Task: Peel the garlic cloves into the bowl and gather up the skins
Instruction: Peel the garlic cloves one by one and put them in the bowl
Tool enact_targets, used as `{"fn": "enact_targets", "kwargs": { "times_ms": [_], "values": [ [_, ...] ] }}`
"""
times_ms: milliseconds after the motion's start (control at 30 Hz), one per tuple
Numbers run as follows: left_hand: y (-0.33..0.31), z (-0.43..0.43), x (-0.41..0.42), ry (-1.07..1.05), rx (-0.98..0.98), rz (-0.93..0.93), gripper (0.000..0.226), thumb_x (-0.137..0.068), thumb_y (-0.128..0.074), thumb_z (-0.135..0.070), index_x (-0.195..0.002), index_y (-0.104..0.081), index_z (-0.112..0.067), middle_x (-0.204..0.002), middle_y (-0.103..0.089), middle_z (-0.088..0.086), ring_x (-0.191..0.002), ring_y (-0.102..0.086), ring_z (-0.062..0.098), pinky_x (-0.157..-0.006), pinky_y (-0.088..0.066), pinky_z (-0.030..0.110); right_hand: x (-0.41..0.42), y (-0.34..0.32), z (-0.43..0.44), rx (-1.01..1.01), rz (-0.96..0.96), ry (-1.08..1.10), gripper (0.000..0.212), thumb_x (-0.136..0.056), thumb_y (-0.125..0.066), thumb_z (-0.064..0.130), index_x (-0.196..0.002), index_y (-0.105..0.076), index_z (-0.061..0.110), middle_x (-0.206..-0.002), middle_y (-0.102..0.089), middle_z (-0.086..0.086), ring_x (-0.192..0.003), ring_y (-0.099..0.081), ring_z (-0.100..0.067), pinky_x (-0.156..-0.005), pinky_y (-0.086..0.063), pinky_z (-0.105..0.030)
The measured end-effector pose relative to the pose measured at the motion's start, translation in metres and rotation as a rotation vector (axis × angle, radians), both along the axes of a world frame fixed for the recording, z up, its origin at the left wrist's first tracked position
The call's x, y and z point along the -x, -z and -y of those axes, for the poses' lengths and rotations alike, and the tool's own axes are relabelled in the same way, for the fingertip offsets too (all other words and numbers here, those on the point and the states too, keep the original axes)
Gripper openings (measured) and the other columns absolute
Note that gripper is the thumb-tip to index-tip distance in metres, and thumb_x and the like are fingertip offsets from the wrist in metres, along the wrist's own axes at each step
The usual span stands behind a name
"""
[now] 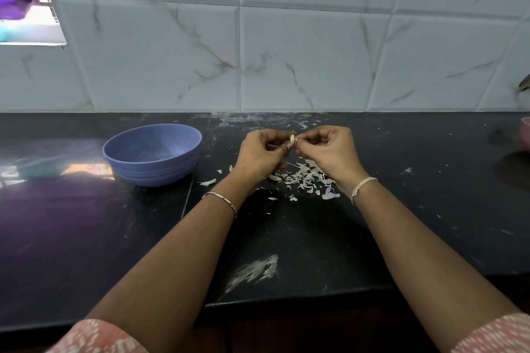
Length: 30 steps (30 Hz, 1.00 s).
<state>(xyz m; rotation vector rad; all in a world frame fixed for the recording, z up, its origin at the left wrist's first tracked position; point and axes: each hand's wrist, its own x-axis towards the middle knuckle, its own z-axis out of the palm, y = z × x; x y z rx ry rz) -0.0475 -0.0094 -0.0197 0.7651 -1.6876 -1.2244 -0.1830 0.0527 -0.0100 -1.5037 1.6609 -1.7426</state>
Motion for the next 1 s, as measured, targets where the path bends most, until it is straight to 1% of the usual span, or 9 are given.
{"fn": "enact_targets", "kwargs": {
  "times_ms": [133,267,333,500,633,800,900,1000],
  "values": [
    [0.001,0.001,0.0,-0.009,-0.009,0.001,0.02,-0.09,-0.067,-0.006,-0.109,-0.072,-0.012,-0.088,-0.067,0.005,-0.073,-0.065,0.009,-0.065,-0.06,0.03,0.0,-0.001,-0.001,0.001,-0.043,0.008,0.01,-0.073,-0.082,0.008,-0.075,-0.076,0.016,-0.077,-0.075,-0.004,-0.076,-0.073,-0.021,-0.078,-0.061,-0.04],
    [0.0,0.0,0.0,0.014,-0.02,-0.006,0.017,-0.09,-0.067,-0.005,-0.105,-0.072,-0.014,-0.084,-0.067,0.004,-0.071,-0.064,0.008,-0.059,-0.055,0.023,-0.002,-0.001,-0.001,0.012,-0.11,0.041,0.008,-0.073,-0.081,0.01,-0.077,-0.076,0.014,-0.075,-0.074,-0.001,-0.068,-0.07,-0.011,-0.069,-0.058,-0.028],
    [0.0,-0.001,-0.001,0.03,-0.024,-0.016,0.016,-0.091,-0.067,-0.005,-0.102,-0.072,-0.015,-0.085,-0.067,0.004,-0.073,-0.063,0.009,-0.059,-0.054,0.022,-0.003,-0.001,-0.002,0.023,-0.152,0.065,0.007,-0.073,-0.081,0.012,-0.077,-0.076,0.015,-0.074,-0.074,0.0,-0.065,-0.069,-0.008,-0.067,-0.058,-0.025],
    [-0.001,-0.003,-0.003,0.07,-0.084,-0.053,0.015,-0.091,-0.066,-0.005,-0.102,-0.071,-0.015,-0.094,-0.067,0.006,-0.085,-0.062,0.015,-0.064,-0.057,0.024,-0.001,0.0,-0.001,0.021,-0.212,0.09,0.007,-0.073,-0.081,0.018,-0.077,-0.076,0.02,-0.073,-0.074,0.005,-0.067,-0.07,-0.009,-0.069,-0.061,-0.031],
    [-0.004,-0.004,-0.006,0.112,-0.156,-0.058,0.016,-0.09,-0.065,-0.002,-0.103,-0.072,-0.01,-0.103,-0.069,0.012,-0.091,-0.064,0.017,-0.066,-0.059,0.025,-0.001,0.001,-0.001,0.019,-0.286,0.118,0.007,-0.073,-0.08,0.016,-0.077,-0.076,0.02,-0.07,-0.073,0.007,-0.064,-0.069,-0.007,-0.068,-0.061,-0.031],
    [-0.007,-0.005,-0.008,0.107,-0.269,-0.104,0.014,-0.09,-0.066,-0.007,-0.102,-0.071,-0.003,-0.09,-0.07,0.01,-0.083,-0.066,0.016,-0.065,-0.059,0.025,-0.004,0.001,-0.004,0.036,-0.426,0.111,0.004,-0.073,-0.077,0.014,-0.077,-0.076,0.015,-0.068,-0.072,0.008,-0.061,-0.067,-0.001,-0.066,-0.059,-0.025],
    [-0.006,-0.004,-0.01,0.131,-0.298,-0.139,0.01,-0.09,-0.066,-0.006,-0.098,-0.071,-0.004,-0.082,-0.07,0.006,-0.073,-0.067,0.01,-0.064,-0.058,0.023,-0.004,0.001,-0.003,0.054,-0.487,0.106,0.005,-0.073,-0.075,0.015,-0.078,-0.076,0.016,-0.071,-0.072,0.007,-0.062,-0.067,-0.002,-0.066,-0.06,-0.027],
    [-0.006,-0.003,-0.011,0.156,-0.337,-0.163,0.007,-0.09,-0.066,-0.005,-0.093,-0.071,-0.006,-0.077,-0.07,0.004,-0.07,-0.067,0.009,-0.064,-0.058,0.023,-0.003,0.001,-0.003,0.066,-0.539,0.105,0.007,-0.073,-0.074,0.017,-0.08,-0.077,0.016,-0.073,-0.073,0.007,-0.064,-0.068,-0.003,-0.067,-0.06,-0.028]
  ]
}}
